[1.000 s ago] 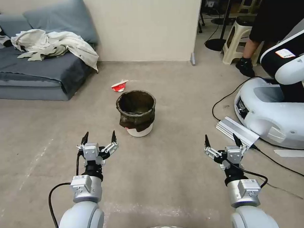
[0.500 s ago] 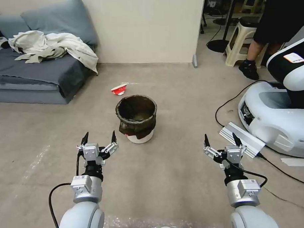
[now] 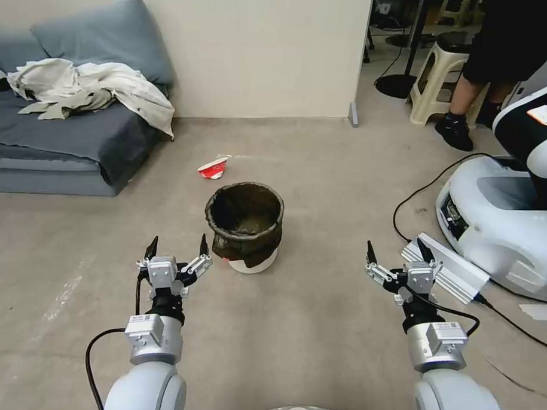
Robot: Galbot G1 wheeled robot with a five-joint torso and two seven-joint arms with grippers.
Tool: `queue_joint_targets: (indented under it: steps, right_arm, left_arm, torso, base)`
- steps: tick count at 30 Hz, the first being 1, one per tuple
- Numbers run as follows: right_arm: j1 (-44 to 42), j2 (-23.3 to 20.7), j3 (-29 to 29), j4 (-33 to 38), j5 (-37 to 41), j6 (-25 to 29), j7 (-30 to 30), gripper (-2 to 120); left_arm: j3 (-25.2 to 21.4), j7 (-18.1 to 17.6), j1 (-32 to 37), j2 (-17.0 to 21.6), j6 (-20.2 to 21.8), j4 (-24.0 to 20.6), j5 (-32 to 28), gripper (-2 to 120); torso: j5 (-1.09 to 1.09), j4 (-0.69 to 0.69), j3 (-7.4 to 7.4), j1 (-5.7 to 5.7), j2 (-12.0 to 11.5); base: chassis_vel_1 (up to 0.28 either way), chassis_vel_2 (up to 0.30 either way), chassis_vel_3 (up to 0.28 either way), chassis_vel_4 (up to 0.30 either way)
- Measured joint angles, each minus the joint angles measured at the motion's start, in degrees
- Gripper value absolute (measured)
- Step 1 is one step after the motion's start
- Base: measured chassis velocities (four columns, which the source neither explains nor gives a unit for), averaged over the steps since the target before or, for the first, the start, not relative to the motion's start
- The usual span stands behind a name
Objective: Pick up the trash can from the floor.
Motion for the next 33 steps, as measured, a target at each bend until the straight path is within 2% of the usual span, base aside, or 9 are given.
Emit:
queue_joint_targets:
  steps: [21,23,24,25,27,28,32,33]
  right_arm:
    - [-0.1,0.0,-0.2,-0.2,-0.2,0.1,0.3,100]
    - [-0.1,0.0,-0.3,-0.2,-0.2,0.2,0.3,100]
    - [-0.1,0.0,-0.4,-0.2,-0.2,0.2,0.3,100]
    - [-0.1,0.0,-0.4,-0.2,-0.2,0.2,0.3,100]
    - [0.0,0.0,-0.5,0.0,-0.1,0.1,0.3,100]
    - [0.2,0.0,-0.5,0.1,-0.1,0.1,0.3,100]
    - [0.4,0.0,-0.5,0.0,-0.1,0.0,0.3,100]
    - [0.6,0.0,-0.5,-0.2,0.0,0.0,0.5,100]
  left_arm:
    - [-0.1,0.2,-0.8,0.8,0.7,0.9,-0.3,100]
    - [-0.2,0.6,-1.4,1.1,2.0,0.9,-1.2,100]
    - [-0.3,1.3,-2.1,1.6,4.3,0.9,-2.4,100]
    - [-0.3,1.3,-2.1,1.6,4.3,0.9,-2.4,100]
    - [-0.6,2.4,-3.5,2.5,7.9,0.9,-4.4,100]
    - [-0.7,2.7,-5.7,3.5,11.0,1.2,-6.5,100]
    - [-0.7,2.7,-7.9,4.4,13.4,2.2,-7.7,100]
    - [-0.6,2.5,-10.3,5.5,15.9,3.5,-9.0,100]
  torso:
    - [0.00,0.00,0.00,0.00,0.0]
    - [0.00,0.00,0.00,0.00,0.0]
    - [-0.01,0.00,0.00,0.00,0.0]
    - [-0.01,0.00,0.00,0.00,0.0]
    - [0.00,0.00,0.01,0.00,0.0]
    - [0.00,0.01,0.00,0.00,0.0]
    - [-0.02,0.00,0.00,0.00,0.0]
    - [0.00,-0.01,0.00,0.00,0.0]
  base:
    - [-0.118,0.110,0.118,-0.114]
    - [-0.142,0.102,0.100,-0.112]
    - [-0.081,0.101,0.057,-0.069]
    - [-0.081,0.101,0.057,-0.069]
    - [-0.022,0.020,0.029,-0.007]
    - [0.000,0.000,0.000,0.000]
    - [0.000,0.000,0.000,0.000]
    - [0.000,0.000,0.000,0.000]
